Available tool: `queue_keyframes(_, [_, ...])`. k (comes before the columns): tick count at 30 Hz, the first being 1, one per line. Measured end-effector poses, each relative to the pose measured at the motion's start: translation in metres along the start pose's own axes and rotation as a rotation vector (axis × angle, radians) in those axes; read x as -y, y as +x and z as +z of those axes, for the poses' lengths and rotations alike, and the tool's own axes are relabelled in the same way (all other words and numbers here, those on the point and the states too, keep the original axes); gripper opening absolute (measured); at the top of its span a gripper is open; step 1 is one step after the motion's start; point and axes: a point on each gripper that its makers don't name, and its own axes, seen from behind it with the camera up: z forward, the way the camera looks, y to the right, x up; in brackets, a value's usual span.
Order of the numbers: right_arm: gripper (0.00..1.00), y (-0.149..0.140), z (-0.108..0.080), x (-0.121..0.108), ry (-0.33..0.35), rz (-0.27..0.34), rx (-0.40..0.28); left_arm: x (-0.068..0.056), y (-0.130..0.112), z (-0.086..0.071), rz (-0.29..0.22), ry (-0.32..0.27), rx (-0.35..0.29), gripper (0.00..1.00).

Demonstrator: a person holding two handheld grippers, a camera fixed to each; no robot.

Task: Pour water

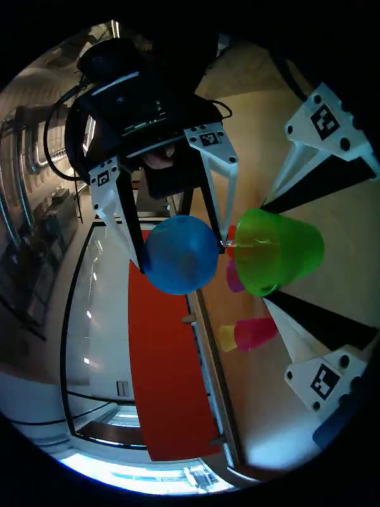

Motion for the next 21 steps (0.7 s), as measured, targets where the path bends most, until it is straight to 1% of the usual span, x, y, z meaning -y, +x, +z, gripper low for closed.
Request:
queue_keyframes(9, [0.93,0.0009,-0.0016,0.0005,0.000,-0.011,0.000,0.0001,-0.0003,-0.0010,0.003,0.000,0.003,0.86])
queue_keyframes(21, [0.93,0.0024,-0.0027,0.0004,-0.002,-0.042,0.006,-0.0010,0.0005,0.0005,0.006,-0.003,0.005,0.86])
